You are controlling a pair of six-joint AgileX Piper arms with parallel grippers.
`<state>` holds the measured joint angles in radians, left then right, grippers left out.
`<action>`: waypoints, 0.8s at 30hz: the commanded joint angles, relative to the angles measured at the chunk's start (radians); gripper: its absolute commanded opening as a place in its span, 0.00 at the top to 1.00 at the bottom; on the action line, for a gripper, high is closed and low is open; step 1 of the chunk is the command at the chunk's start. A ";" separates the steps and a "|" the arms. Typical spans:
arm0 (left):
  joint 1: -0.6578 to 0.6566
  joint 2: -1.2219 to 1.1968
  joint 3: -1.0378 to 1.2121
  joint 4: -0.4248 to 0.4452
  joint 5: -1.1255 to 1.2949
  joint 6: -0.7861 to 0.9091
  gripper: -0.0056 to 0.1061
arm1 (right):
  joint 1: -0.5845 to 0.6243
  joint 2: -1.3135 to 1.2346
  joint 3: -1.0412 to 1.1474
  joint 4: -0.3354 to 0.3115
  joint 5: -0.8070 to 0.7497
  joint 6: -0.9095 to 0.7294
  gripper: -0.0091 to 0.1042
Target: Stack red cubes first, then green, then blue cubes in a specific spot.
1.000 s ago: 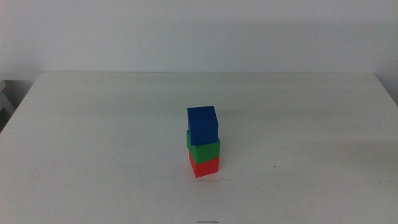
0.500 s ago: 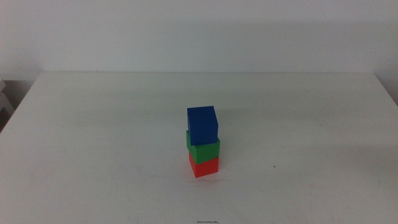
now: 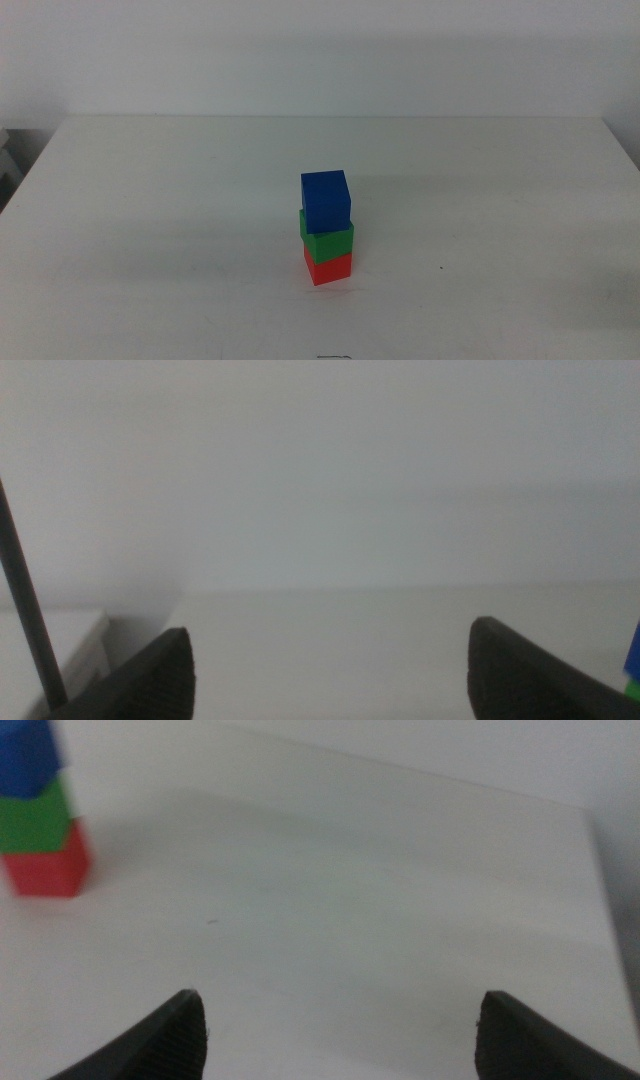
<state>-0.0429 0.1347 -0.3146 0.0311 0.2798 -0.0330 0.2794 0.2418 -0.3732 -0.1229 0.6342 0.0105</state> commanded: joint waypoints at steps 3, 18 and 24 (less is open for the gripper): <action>0.002 -0.039 0.092 -0.054 -0.117 -0.006 0.11 | -0.139 -0.146 0.054 0.012 -0.124 -0.011 0.17; 0.002 -0.130 0.341 -0.059 -0.319 -0.006 0.11 | -0.195 -0.274 0.294 -0.017 -0.413 -0.011 0.17; 0.002 -0.133 0.341 -0.059 -0.316 -0.006 0.11 | -0.195 -0.274 0.385 0.071 -0.447 -0.011 0.17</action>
<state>-0.0429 -0.0096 0.0292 -0.0162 0.0487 -0.0323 0.0905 -0.0127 0.0236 -0.0687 0.2660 0.0105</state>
